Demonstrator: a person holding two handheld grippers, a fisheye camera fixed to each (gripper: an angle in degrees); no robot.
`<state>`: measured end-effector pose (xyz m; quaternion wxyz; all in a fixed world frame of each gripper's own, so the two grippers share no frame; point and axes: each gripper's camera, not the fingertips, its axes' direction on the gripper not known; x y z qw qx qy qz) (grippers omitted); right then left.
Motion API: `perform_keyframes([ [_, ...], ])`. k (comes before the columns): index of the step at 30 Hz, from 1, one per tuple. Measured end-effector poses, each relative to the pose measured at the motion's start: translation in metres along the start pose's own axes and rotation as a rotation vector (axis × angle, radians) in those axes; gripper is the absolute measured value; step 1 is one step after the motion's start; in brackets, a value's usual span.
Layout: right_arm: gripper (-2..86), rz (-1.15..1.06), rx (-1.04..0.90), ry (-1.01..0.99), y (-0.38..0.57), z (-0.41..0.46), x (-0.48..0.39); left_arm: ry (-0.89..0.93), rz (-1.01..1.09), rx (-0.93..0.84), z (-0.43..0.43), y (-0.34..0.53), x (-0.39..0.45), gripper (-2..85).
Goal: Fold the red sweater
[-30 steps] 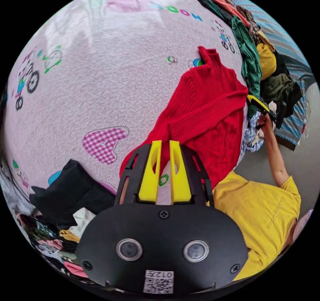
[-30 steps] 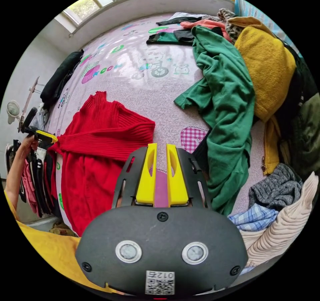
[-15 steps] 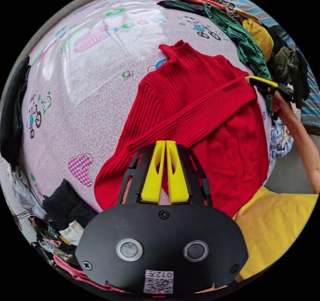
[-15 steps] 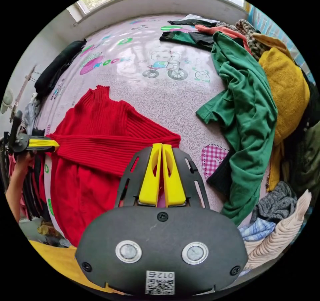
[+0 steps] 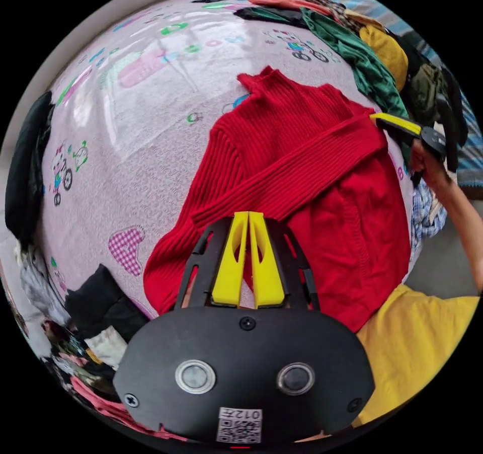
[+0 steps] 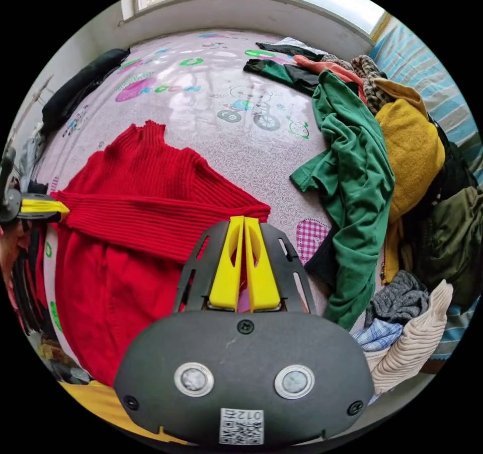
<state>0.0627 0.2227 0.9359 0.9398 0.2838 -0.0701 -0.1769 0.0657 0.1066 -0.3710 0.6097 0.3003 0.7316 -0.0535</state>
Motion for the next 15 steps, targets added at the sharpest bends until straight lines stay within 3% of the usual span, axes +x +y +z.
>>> perform_keyframes([
  [6, 0.0, 0.055, 0.174, -0.103, 0.045, -0.041, -0.008, -0.088, -0.321, 0.259, -0.046, 0.171, 0.002, 0.4],
  [9, 0.0, -0.054, 0.175, -0.199, 0.085, -0.047, -0.042, -0.148, -0.527, 0.215, -0.036, 0.276, 0.0, 0.7],
  [15, 0.0, -0.262, 0.064, -0.295, 0.148, -0.032, -0.12, -0.037, -0.861, 0.182, -0.003, 0.444, 0.006, 2.7],
])
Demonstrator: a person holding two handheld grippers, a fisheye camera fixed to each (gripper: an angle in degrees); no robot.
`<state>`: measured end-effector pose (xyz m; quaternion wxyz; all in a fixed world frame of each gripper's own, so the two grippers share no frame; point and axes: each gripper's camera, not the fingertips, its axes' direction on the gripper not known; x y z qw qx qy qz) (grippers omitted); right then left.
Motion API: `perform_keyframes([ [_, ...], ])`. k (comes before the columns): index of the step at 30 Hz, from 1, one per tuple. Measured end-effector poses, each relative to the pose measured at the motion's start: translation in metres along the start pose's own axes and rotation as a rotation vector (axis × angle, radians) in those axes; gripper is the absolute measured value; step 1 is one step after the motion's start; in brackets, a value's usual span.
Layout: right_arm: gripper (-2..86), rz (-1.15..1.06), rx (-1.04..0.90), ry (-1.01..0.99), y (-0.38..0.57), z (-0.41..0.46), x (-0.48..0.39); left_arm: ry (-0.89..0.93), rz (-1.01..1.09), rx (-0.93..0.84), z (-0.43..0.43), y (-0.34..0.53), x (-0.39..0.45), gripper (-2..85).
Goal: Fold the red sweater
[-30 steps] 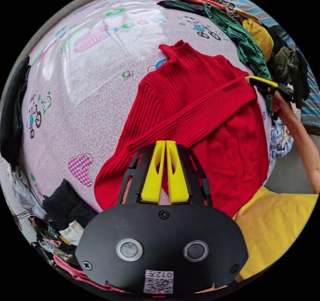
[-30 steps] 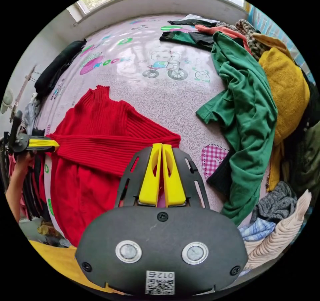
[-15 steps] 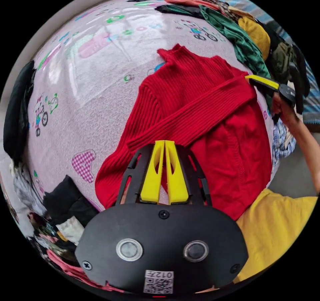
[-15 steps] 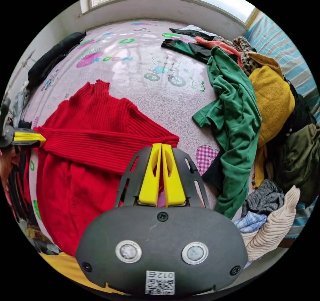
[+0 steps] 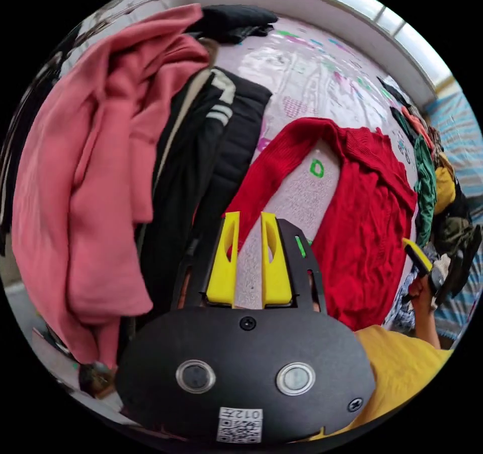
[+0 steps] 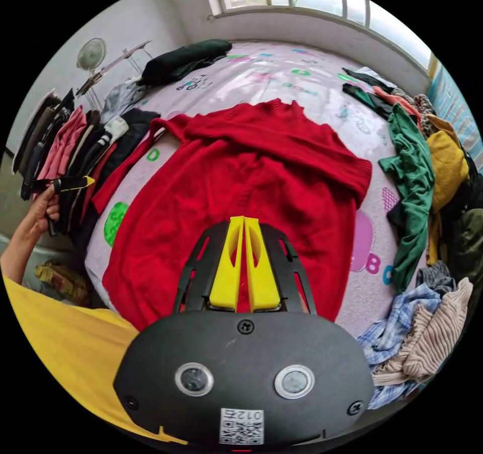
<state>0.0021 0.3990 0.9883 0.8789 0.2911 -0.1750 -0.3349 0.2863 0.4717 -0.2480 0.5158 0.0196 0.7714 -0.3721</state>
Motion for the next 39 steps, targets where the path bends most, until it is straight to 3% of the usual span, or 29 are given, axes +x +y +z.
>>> perform_keyframes([
  [6, 0.0, -0.103, -0.034, -0.041, 0.013, 0.014, -0.038, 0.064, -0.362, 0.036, 0.025, 0.101, -0.066, 4.3],
  [13, 0.2, -0.121, -0.05, -0.113, 0.006, 0.024, -0.047, 0.145, -0.463, 0.098, 0.065, 0.16, -0.105, 3.0],
  [18, 1.2, -0.366, -0.048, -0.327, -0.04, 0.029, -0.119, 0.124, -0.427, 0.085, 0.07, 0.176, -0.125, 0.8],
  [22, 5.0, -0.494, -0.162, -0.468, -0.088, 0.043, -0.193, 0.18, -0.315, 0.174, 0.056, 0.201, -0.133, 0.3],
  [26, 8.4, -0.444, -0.305, -0.599, -0.117, 0.049, -0.227, 0.227, -0.23, 0.266, 0.042, 0.219, -0.133, 0.1],
  [31, 6.8, -0.479, -0.344, -0.499, -0.124, 0.033, -0.23, 0.219, -0.126, 0.362, 0.027, 0.224, -0.123, 0.0],
  [35, 2.2, -0.33, -0.341, -0.509, -0.146, 0.011, -0.197, 0.239, -0.054, 0.413, 0.02, 0.219, -0.113, 0.0],
  [39, 0.9, -0.15, -0.28, -0.713, -0.175, -0.021, -0.146, 0.247, 0.078, 0.505, -0.013, 0.193, -0.097, 0.0],
])
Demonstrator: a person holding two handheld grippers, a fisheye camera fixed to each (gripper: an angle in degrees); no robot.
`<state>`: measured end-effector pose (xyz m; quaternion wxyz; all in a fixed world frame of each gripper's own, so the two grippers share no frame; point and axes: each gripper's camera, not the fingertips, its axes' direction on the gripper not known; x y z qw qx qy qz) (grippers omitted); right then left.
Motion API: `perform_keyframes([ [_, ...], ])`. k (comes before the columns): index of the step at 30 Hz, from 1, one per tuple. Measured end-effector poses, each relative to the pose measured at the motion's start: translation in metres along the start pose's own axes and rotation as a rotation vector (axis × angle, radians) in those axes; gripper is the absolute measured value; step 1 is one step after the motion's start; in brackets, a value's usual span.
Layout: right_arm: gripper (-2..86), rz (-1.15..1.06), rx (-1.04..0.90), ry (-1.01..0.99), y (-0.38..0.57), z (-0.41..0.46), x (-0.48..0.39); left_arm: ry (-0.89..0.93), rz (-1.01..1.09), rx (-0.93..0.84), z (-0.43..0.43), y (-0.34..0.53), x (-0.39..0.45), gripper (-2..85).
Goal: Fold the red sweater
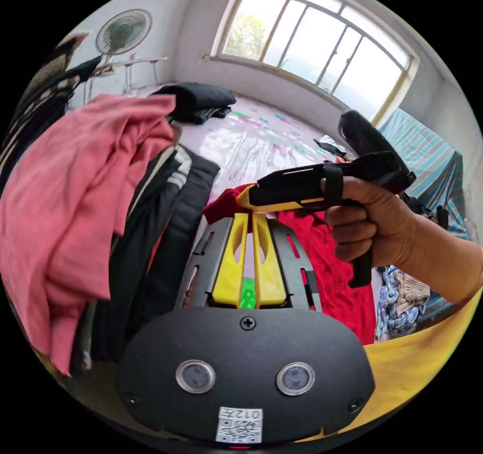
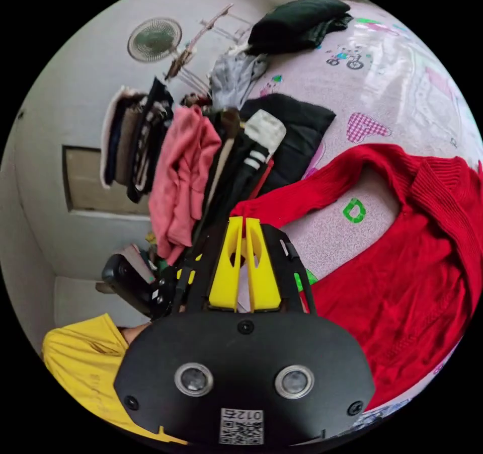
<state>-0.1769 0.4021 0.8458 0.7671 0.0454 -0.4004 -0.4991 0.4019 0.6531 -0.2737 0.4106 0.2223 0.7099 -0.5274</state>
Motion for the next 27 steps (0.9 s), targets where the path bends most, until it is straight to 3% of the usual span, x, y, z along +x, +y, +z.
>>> perform_keyframes([
  [8, 0.3, 0.016, 0.396, -0.239, -0.009, -0.218, 0.006, 0.214, 0.202, 0.228, -0.033, -0.135, 0.062, 0.4],
  [12, 0.3, 0.009, 0.51, -0.175, 0.007, -0.299, 0.005, 0.319, 0.209, 0.266, -0.029, -0.163, 0.094, 0.3],
  [20, 0.3, 0.186, 0.561, -0.141, 0.068, -0.404, 0.079, 0.335, 0.144, -0.09, 0.082, -0.165, 0.132, 0.5],
  [27, 0.3, 0.398, 0.492, -0.129, 0.113, -0.43, 0.168, 0.184, 0.184, -0.371, 0.177, -0.198, 0.178, 0.5],
])
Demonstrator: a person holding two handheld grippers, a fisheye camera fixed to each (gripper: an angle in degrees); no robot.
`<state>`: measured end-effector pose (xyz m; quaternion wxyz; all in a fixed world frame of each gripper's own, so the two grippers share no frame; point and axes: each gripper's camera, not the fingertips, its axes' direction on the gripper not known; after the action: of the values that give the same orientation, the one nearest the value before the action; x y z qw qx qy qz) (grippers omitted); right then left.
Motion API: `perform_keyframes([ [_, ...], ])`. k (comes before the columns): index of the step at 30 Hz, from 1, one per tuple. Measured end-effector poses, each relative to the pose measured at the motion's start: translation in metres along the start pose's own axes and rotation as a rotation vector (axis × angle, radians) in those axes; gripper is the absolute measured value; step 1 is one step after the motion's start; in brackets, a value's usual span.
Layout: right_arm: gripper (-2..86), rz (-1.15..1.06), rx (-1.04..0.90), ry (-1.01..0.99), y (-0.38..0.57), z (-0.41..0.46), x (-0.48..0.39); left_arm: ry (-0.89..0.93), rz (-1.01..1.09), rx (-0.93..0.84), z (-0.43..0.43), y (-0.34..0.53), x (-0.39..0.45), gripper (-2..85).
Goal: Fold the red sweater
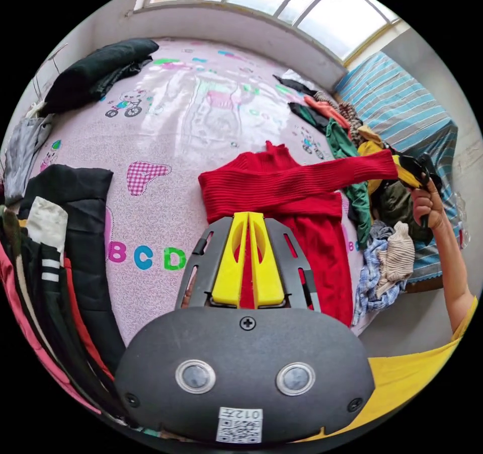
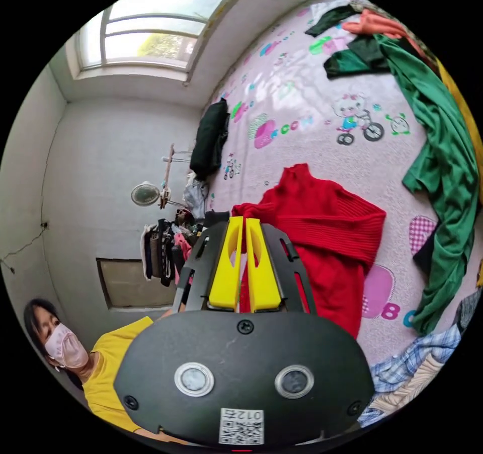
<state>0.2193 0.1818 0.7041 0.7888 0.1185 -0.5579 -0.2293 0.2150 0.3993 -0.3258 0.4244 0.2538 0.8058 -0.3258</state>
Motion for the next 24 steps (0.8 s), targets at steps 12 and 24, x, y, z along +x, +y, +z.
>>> perform_keyframes([
  [12, 0.5, 0.193, -0.103, 0.219, -0.004, -0.02, 0.092, -0.268, 0.167, -0.253, 0.076, -0.153, 0.052, 0.1],
  [24, 1.2, 0.244, -0.078, 0.303, 0.021, -0.016, 0.105, -0.338, 0.427, -0.267, 0.086, -0.198, 0.102, 0.0],
])
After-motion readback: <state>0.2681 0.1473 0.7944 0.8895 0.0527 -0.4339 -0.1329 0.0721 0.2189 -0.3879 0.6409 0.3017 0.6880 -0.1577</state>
